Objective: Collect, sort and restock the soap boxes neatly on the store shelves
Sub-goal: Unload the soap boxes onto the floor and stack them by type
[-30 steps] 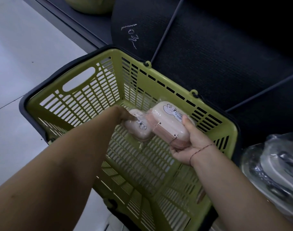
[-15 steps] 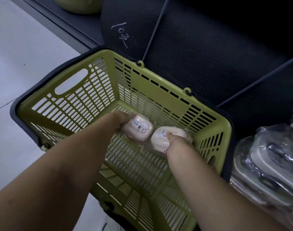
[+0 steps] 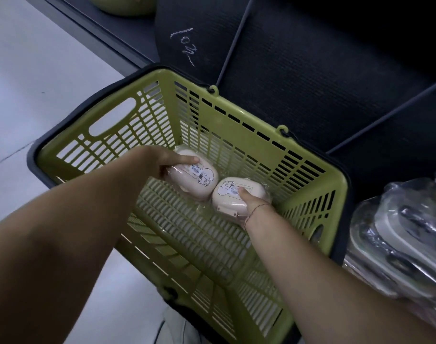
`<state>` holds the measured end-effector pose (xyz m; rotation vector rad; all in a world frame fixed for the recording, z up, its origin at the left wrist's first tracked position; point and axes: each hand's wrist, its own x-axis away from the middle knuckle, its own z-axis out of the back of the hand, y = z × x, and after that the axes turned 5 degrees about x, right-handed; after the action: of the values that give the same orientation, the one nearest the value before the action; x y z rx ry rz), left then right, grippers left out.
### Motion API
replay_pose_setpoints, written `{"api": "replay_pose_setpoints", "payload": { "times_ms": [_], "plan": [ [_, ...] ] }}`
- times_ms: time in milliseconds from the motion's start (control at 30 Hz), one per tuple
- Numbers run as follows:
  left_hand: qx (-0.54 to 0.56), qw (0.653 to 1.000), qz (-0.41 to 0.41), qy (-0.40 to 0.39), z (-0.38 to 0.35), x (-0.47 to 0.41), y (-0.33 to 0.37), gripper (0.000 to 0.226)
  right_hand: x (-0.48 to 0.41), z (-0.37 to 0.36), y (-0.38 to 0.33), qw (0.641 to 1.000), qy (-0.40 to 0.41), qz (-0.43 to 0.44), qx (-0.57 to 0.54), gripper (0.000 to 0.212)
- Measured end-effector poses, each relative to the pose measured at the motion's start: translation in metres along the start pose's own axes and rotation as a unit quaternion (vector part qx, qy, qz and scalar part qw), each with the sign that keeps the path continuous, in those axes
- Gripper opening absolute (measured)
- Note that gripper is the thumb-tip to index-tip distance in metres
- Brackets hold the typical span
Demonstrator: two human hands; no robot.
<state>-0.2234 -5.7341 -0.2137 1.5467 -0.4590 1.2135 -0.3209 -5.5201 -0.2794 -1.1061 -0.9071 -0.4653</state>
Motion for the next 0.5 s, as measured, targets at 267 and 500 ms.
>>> {"api": "replay_pose_setpoints", "payload": {
  "times_ms": [267, 500],
  "plan": [
    [0.07, 0.979, -0.17, 0.086, 0.004, 0.146, 0.038, 0.057, 0.173, 0.039, -0.051, 0.986, -0.049, 0.129, -0.096, 0.08],
    [0.189, 0.942, -0.274, 0.041, -0.094, 0.264, 0.059, 0.034, 0.312, 0.202, -0.042, 0.943, -0.048, 0.316, -0.091, 0.056]
  ]
}}
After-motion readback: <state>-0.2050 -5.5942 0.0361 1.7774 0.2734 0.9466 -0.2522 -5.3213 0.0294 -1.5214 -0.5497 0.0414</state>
